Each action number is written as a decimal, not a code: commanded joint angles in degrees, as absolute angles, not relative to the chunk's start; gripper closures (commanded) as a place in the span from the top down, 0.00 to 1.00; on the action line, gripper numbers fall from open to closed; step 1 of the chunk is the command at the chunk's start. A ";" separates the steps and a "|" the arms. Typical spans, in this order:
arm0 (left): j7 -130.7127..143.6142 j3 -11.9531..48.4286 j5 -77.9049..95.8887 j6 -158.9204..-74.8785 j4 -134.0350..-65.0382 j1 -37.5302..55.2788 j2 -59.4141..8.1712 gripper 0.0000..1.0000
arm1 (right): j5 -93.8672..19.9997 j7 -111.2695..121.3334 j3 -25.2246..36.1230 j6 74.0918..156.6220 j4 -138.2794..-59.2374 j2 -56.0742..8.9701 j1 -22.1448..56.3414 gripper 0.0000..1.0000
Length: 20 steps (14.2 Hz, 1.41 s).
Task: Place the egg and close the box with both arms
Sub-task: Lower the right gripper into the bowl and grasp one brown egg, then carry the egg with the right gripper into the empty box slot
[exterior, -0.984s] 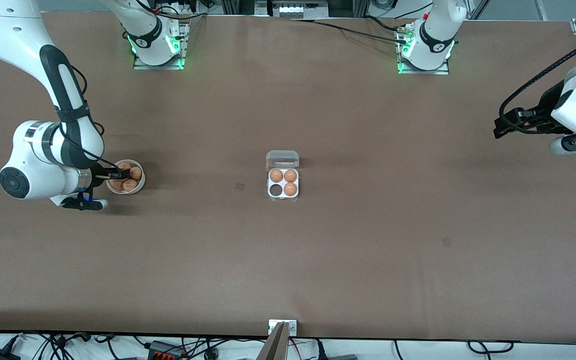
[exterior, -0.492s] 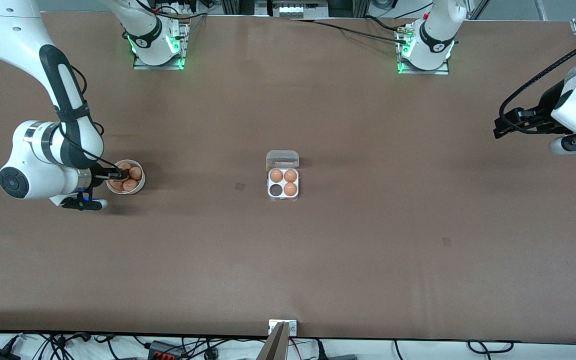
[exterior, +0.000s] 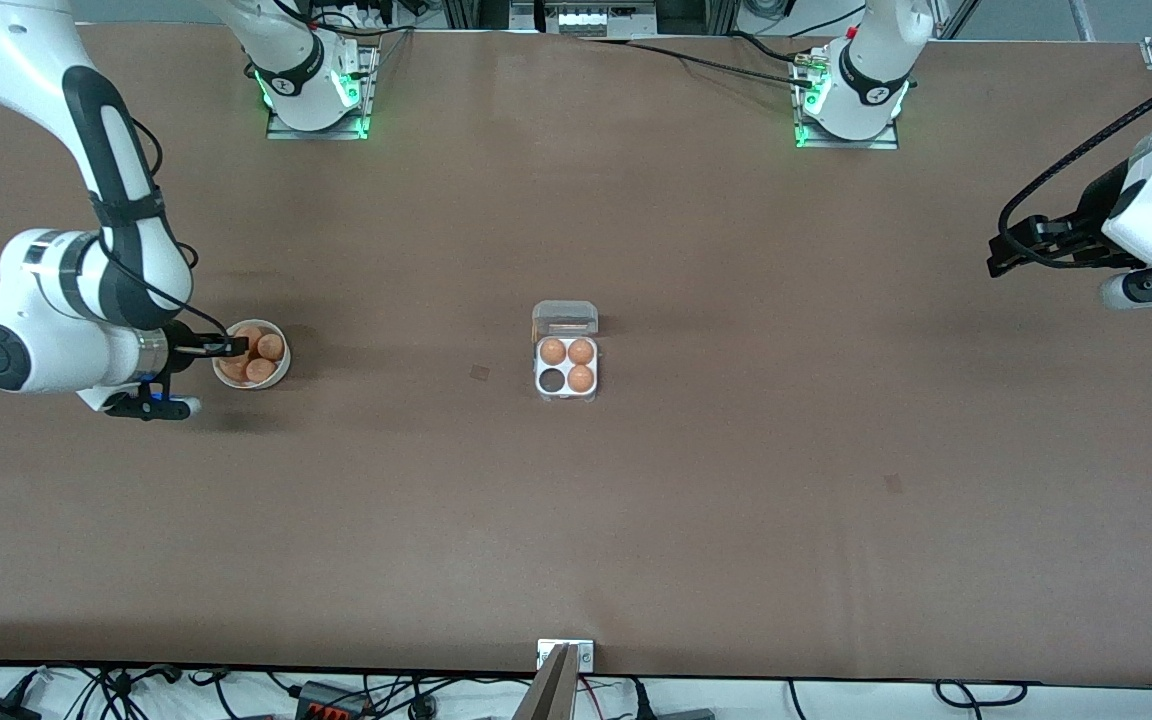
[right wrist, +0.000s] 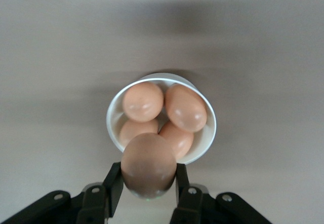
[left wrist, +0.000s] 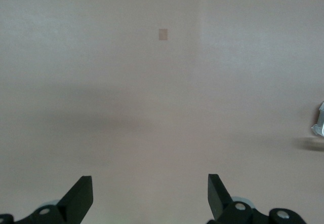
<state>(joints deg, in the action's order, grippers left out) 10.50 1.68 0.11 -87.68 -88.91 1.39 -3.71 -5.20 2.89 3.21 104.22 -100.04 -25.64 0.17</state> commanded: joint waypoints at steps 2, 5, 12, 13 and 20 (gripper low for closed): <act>9.93 1.67 0.97 -86.75 -87.19 1.05 -4.48 1.00 | -6.06 3.08 -0.08 98.53 -90.28 -25.14 1.84 0.20; 9.93 1.67 0.97 -86.75 -87.19 1.05 -4.48 1.00 | -5.98 2.55 -1.05 100.19 -85.10 -27.50 7.54 0.20; 9.93 1.67 0.97 -86.75 -87.19 1.05 -4.48 1.00 | -5.98 -11.03 -1.05 111.86 -76.82 -36.64 21.86 0.20; 9.93 1.67 0.97 -86.75 -87.19 1.05 -4.48 1.00 | -5.89 -14.29 -1.05 114.58 -76.82 -37.52 24.06 0.20; 9.93 1.67 0.97 -86.75 -87.19 1.05 -4.48 1.00 | -5.98 -23.46 -2.37 121.28 -76.82 -42.62 32.77 0.20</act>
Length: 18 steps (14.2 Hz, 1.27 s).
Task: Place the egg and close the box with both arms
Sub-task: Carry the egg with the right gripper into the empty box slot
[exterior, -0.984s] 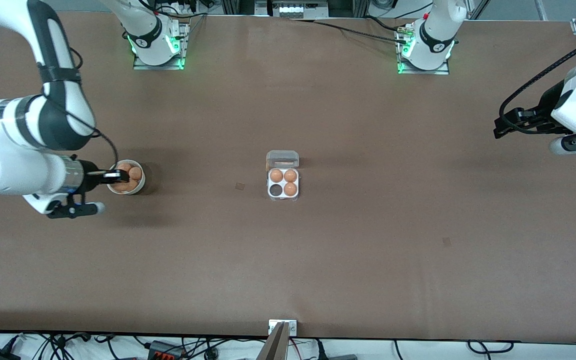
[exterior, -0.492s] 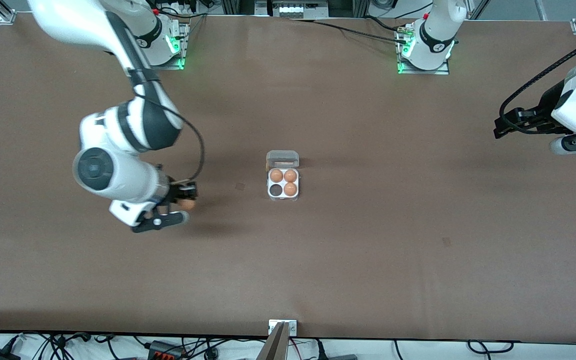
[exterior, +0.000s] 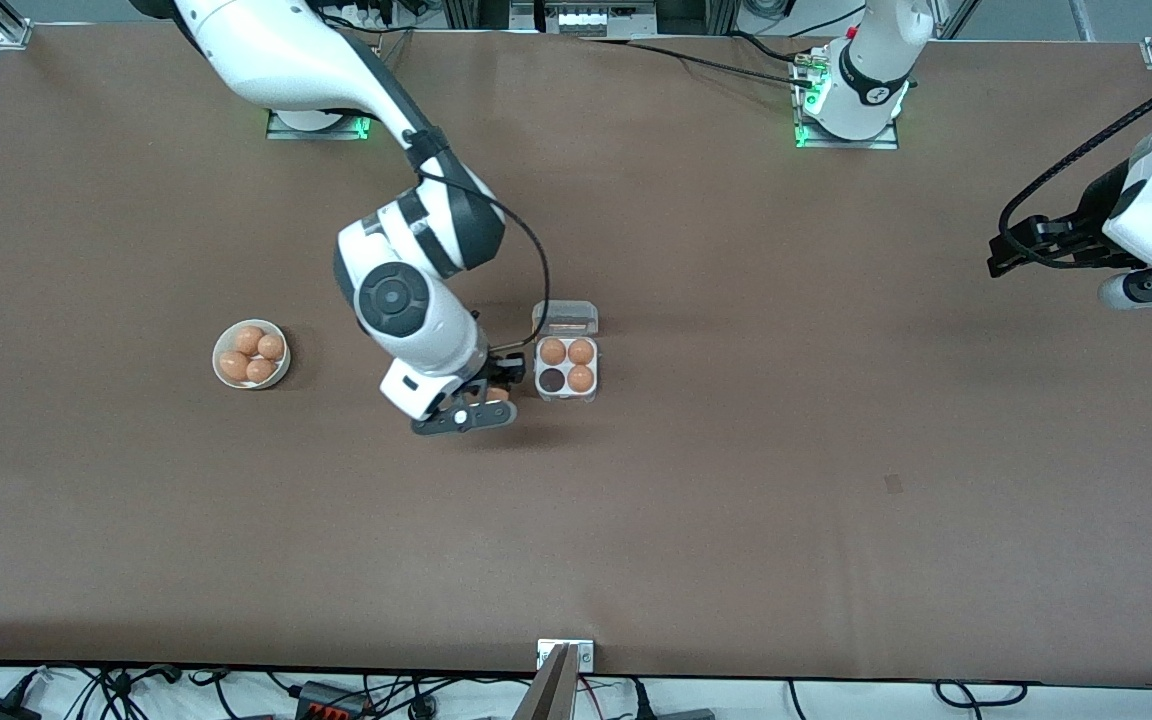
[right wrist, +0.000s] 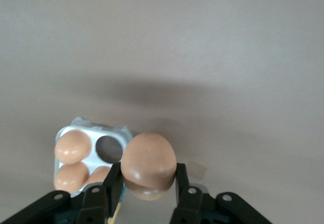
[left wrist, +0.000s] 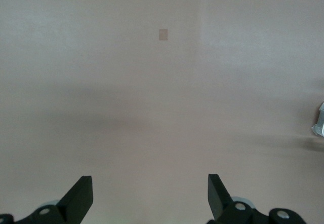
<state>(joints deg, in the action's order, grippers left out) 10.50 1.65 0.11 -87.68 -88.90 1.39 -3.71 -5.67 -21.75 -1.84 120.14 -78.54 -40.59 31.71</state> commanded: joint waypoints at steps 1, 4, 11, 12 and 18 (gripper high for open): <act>9.93 1.67 0.97 -86.75 -87.19 1.05 -4.48 1.00 | -5.98 -23.99 -2.46 123.20 -76.82 -43.58 33.65 0.20; 9.93 1.67 0.97 -86.75 -87.19 1.05 -4.48 1.00 | -5.89 -27.59 -2.46 126.03 -76.82 -45.52 35.94 0.20; 9.93 1.67 0.97 -86.75 -87.19 1.05 -4.48 1.00 | -5.98 -27.60 -2.46 125.51 -76.90 -47.46 36.47 0.20; 9.93 1.67 0.97 -86.75 -87.19 1.05 -4.48 1.00 | -5.98 -27.60 -2.46 125.51 -76.99 -47.55 36.39 0.20; 9.93 1.67 0.97 -86.75 -87.19 1.05 -4.48 1.00 | -5.89 -32.25 -2.55 122.63 -76.47 -46.24 36.39 1.00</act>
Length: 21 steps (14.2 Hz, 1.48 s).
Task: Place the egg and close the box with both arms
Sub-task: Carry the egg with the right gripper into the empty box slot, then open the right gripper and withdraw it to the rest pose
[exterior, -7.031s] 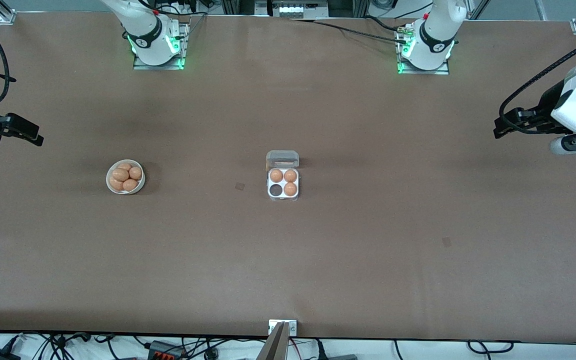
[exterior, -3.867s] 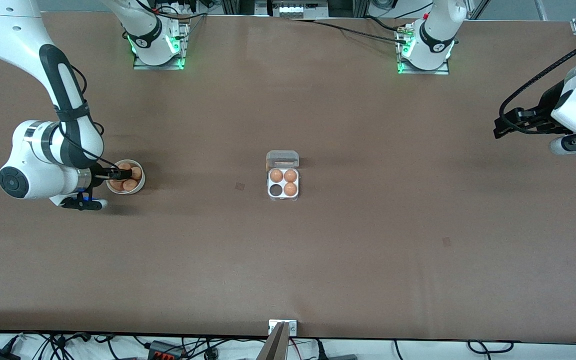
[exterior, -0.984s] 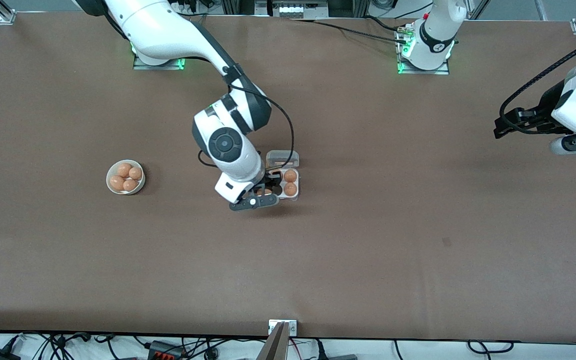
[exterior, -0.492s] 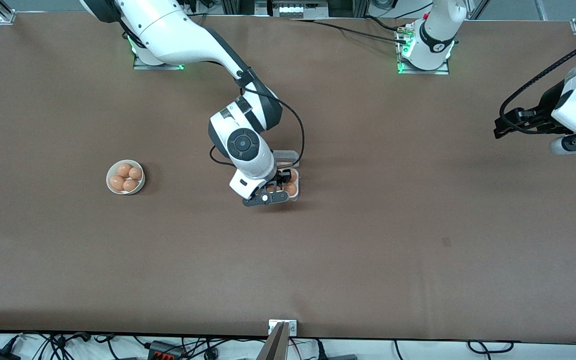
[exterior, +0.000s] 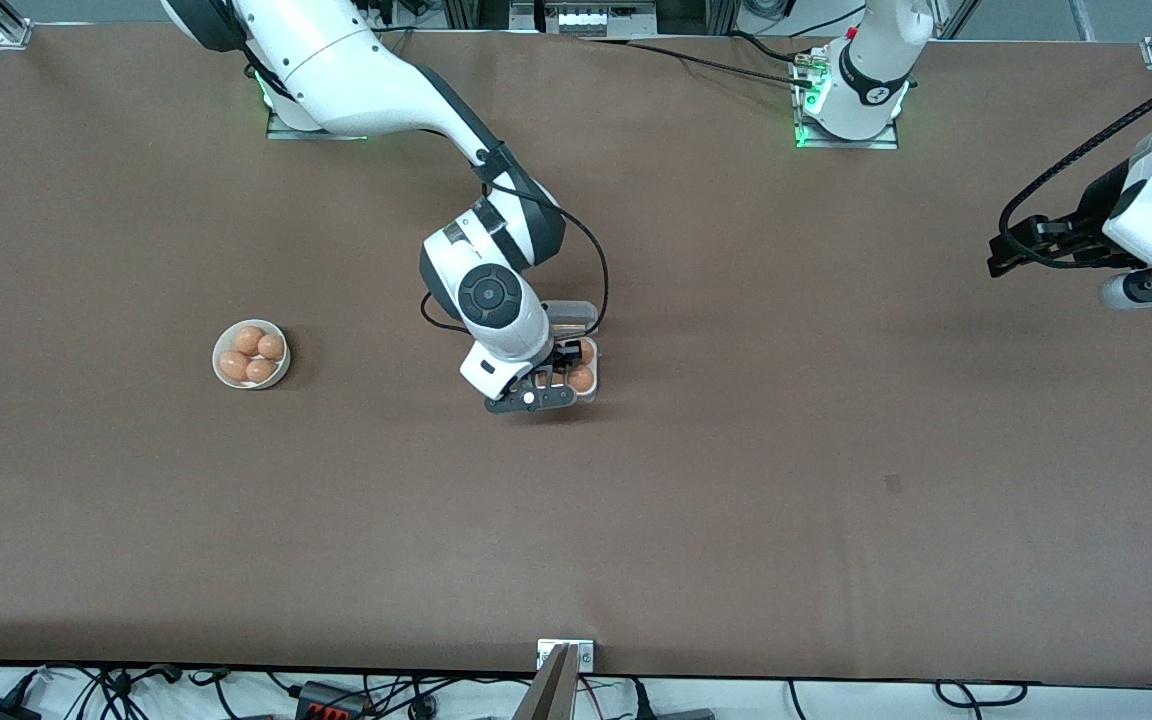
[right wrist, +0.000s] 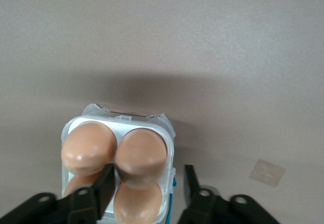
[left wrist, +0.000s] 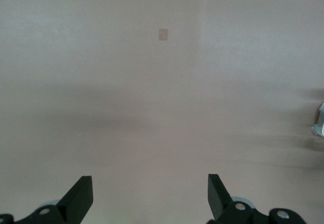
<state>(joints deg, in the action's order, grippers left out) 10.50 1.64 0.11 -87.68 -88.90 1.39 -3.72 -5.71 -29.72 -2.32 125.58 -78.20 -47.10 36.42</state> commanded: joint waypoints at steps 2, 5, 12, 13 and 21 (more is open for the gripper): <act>9.93 1.67 0.97 -86.75 -87.19 1.05 -4.48 1.00 | -5.63 -33.13 -1.85 119.90 -74.63 -44.48 36.56 1.00; 9.93 1.67 0.97 -86.75 -87.19 1.05 -4.48 1.00 | -4.84 -33.05 0.95 115.67 -74.27 -37.73 34.72 1.00; 9.93 1.67 0.97 -86.75 -87.19 1.05 -4.48 1.00 | -4.66 -18.74 16.07 102.84 -74.35 -28.05 32.61 1.00; 9.93 1.67 0.97 -86.75 -87.19 1.05 -4.48 1.00 | -4.57 -18.37 17.22 102.66 -74.36 -27.52 31.82 1.00; 9.93 1.67 0.97 -86.75 -87.19 1.05 -4.48 1.00 | -5.54 -16.09 15.49 103.18 -74.62 -24.70 17.87 1.00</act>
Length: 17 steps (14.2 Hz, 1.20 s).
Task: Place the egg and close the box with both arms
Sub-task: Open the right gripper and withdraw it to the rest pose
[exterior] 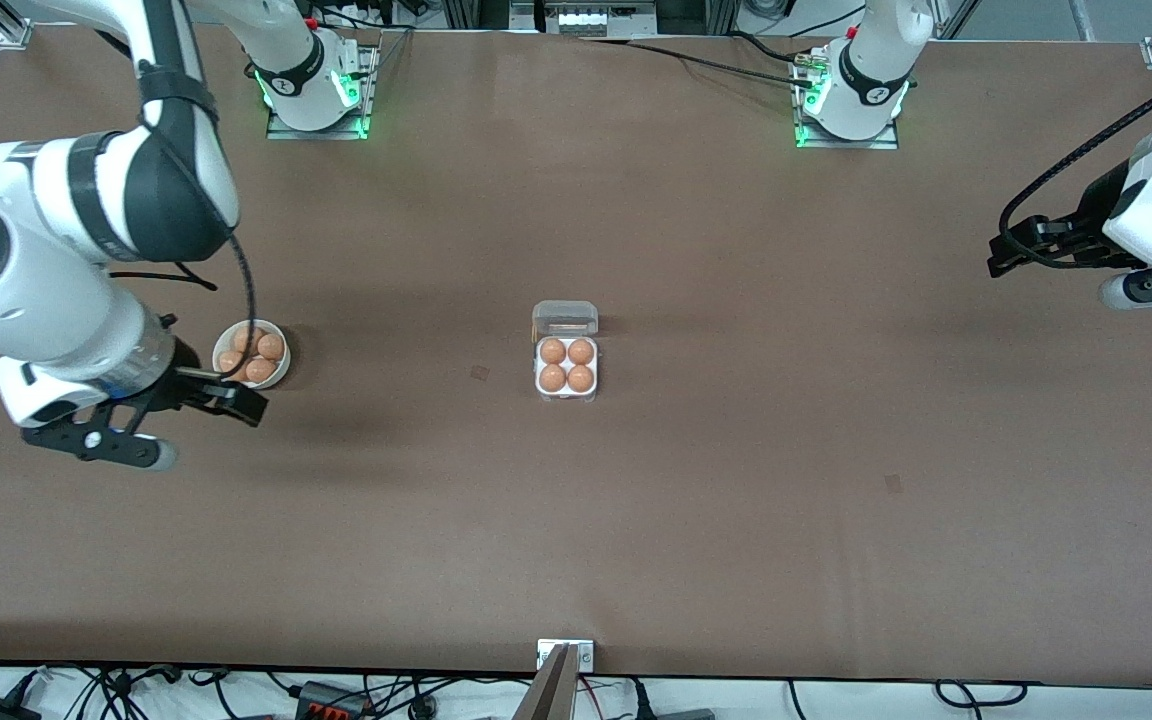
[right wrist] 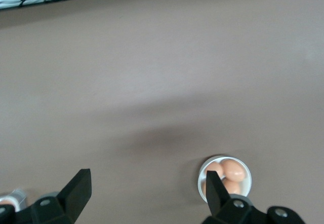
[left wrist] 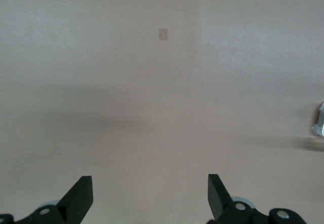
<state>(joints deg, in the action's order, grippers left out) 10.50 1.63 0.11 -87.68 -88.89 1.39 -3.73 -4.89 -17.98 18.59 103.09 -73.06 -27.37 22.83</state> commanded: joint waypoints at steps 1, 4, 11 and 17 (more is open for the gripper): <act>9.93 1.67 0.97 -86.75 -87.19 1.05 -4.48 1.00 | -5.54 -15.47 13.64 103.18 -74.88 -23.65 14.45 1.00; 9.93 1.67 0.97 -86.75 -87.19 1.05 -4.48 1.00 | -5.27 -14.59 7.93 102.66 -78.21 -19.00 5.83 1.00; 9.93 1.67 0.97 -86.75 -87.19 1.05 -4.48 1.00 | -1.25 -4.75 3.34 91.86 -78.39 -13.64 -1.93 1.00; 10.63 1.93 6.06 -86.48 -87.19 1.49 -4.66 1.00 | 0.79 0.79 3.34 95.52 -88.05 -7.31 -1.58 1.00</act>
